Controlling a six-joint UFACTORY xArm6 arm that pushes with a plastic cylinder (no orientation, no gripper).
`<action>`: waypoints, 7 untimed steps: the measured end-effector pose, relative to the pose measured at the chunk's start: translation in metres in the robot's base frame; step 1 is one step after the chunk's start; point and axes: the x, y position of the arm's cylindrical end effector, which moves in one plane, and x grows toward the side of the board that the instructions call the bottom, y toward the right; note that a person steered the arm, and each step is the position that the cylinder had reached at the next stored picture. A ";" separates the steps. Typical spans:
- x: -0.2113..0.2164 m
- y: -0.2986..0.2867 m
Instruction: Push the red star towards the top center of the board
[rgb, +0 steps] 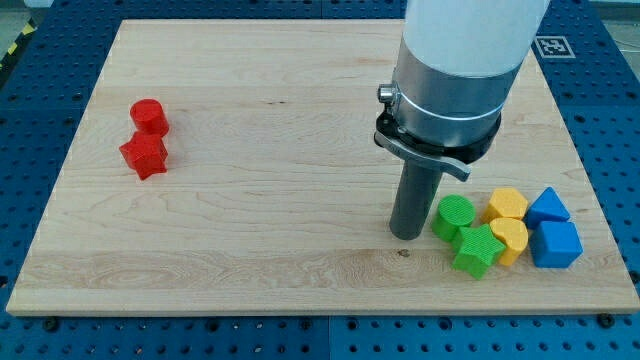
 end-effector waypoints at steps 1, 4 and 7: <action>-0.008 0.000; -0.013 -0.028; -0.013 -0.060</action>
